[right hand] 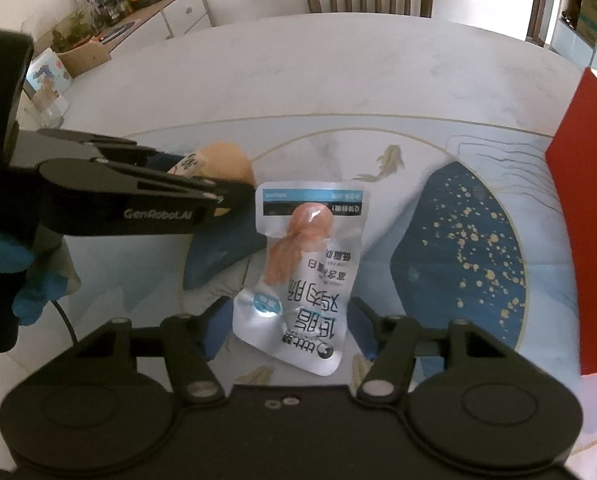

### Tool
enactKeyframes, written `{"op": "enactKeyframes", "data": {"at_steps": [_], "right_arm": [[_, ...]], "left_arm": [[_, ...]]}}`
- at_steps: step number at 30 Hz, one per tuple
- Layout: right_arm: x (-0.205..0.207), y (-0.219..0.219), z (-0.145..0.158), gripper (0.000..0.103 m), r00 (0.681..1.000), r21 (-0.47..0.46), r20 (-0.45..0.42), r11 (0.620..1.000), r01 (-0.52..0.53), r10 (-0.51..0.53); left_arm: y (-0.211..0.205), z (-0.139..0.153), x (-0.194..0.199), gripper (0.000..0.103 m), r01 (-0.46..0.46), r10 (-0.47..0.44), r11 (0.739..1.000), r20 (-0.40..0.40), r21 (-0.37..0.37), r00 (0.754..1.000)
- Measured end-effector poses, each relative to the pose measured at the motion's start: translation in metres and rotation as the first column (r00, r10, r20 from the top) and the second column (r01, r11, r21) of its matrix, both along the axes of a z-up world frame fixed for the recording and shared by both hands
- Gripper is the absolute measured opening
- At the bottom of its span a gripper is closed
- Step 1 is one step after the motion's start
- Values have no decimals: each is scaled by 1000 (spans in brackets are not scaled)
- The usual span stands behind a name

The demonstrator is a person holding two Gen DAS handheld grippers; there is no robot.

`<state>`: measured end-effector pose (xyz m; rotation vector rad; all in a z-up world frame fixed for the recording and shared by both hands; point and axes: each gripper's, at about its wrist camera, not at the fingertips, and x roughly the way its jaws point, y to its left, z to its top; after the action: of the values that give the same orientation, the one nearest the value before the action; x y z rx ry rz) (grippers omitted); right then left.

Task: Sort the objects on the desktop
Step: 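Close the left tool on the bread plush while the right tool grasps the sausage pouch, then carry the bread plush and sausage pouch with both tools over the red box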

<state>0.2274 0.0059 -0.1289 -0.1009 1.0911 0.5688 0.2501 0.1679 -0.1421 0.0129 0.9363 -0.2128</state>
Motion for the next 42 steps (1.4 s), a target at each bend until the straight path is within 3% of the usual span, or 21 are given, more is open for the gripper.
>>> {"op": "enactKeyframes", "data": {"at_steps": [9,19,42], "right_arm": [[-7,-24,22,61,999,41,21,999,30,-31],[-18,-59,43,62,996,68,39,995,75,-78],[-40,-180,94,61,975,103,136,981,162,-176]], "left_arm": [[-9,12,-12,44,8,-8,1000,6,-4,1000],[-45,44,-34,44,52,-52,999,22,-11,998],[-188,113,-42,44,207,-200,978,136,-38,970]]}}
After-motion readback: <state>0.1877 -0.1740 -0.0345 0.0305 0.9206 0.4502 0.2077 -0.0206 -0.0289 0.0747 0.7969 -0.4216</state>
